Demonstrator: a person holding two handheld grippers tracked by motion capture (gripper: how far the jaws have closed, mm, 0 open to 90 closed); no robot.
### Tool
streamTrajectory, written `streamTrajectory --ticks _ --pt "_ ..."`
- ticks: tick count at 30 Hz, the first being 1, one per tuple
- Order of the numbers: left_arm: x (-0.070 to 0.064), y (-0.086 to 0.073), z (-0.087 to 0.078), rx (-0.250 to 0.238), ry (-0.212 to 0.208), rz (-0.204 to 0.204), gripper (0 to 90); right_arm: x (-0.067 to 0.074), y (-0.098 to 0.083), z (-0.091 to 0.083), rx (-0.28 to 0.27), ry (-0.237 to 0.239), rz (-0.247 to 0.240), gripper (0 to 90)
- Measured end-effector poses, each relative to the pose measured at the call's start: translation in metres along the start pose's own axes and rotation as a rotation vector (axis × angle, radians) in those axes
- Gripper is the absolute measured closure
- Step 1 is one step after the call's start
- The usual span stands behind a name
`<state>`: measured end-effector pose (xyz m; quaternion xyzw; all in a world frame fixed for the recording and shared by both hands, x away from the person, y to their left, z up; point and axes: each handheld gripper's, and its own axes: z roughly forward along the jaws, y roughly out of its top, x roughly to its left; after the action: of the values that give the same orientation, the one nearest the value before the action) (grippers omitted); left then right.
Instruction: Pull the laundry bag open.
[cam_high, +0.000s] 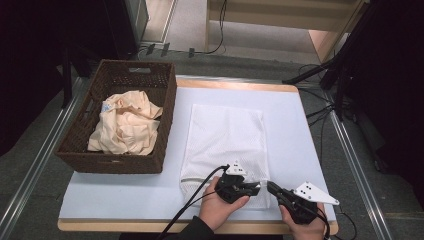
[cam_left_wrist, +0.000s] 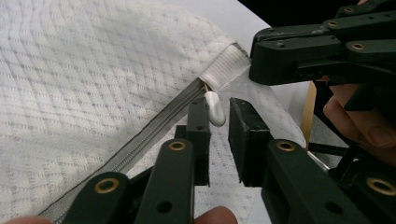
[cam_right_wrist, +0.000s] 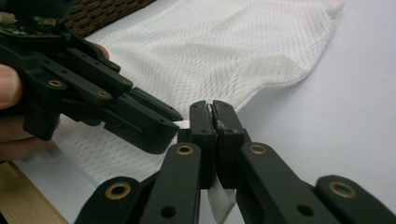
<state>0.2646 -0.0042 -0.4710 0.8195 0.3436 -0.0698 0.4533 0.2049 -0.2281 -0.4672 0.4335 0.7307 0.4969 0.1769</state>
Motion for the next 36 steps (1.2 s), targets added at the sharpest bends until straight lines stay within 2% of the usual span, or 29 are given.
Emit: streamTrajectory --ticks 7,11,14,19,20,21,22,23,24,25,26,28,31,32,33,36 --pt "0.001 -0.001 0.001 0.012 -0.014 -0.014 83.0 0.001 0.000 -0.001 -0.006 0.009 -0.002 89.1" --pt "0.000 -0.002 0.003 0.025 0.026 0.020 86.4 0.002 0.000 0.000 -0.001 0.029 -0.001 89.1" --pt "-0.001 -0.003 0.004 0.025 0.037 0.029 86.7 0.001 -0.001 0.001 0.010 0.034 0.006 88.9" --pt "0.000 -0.002 0.002 0.009 0.029 0.018 86.8 -0.002 -0.001 0.001 0.010 0.042 0.037 87.2" --pt "0.001 -0.002 0.001 0.005 0.031 0.017 86.9 -0.002 -0.001 0.001 0.003 0.041 0.048 84.6" --pt "0.001 -0.001 0.000 0.002 0.028 0.017 86.9 -0.005 -0.001 0.001 -0.002 0.021 0.080 71.2" --pt "0.001 -0.001 -0.001 -0.001 0.027 0.019 86.9 -0.005 -0.001 0.001 -0.002 0.021 0.080 71.2" --pt "0.001 -0.001 -0.002 -0.007 0.027 0.022 86.8 -0.008 -0.002 0.004 0.002 0.010 0.130 62.7" --pt "0.001 -0.001 -0.002 -0.007 0.027 0.022 86.9 -0.008 -0.002 0.004 0.002 0.010 0.130 62.7" --pt "0.001 -0.001 -0.002 -0.007 0.028 0.024 86.9 -0.010 -0.003 0.005 0.012 0.019 0.156 62.4" --pt "0.001 -0.001 -0.002 -0.005 0.027 0.029 86.9 -0.012 -0.004 0.006 0.005 0.062 0.191 66.6" --pt "0.001 -0.002 -0.001 -0.002 0.029 0.033 86.8 -0.011 -0.003 0.006 -0.004 0.088 0.194 69.8" --pt "0.000 -0.003 0.000 -0.002 0.033 0.037 86.8 -0.009 -0.002 0.008 -0.001 0.093 0.192 73.7" --pt "0.000 -0.003 0.001 -0.003 0.034 0.035 86.8 -0.008 -0.001 0.009 0.000 0.089 0.189 78.0" --pt "0.001 -0.003 0.001 -0.002 0.035 0.026 86.7 -0.008 -0.001 0.010 0.001 0.085 0.171 83.6" --pt "0.003 -0.002 0.001 -0.008 0.024 -0.004 86.5 -0.006 0.000 0.009 0.008 0.073 0.156 85.6"
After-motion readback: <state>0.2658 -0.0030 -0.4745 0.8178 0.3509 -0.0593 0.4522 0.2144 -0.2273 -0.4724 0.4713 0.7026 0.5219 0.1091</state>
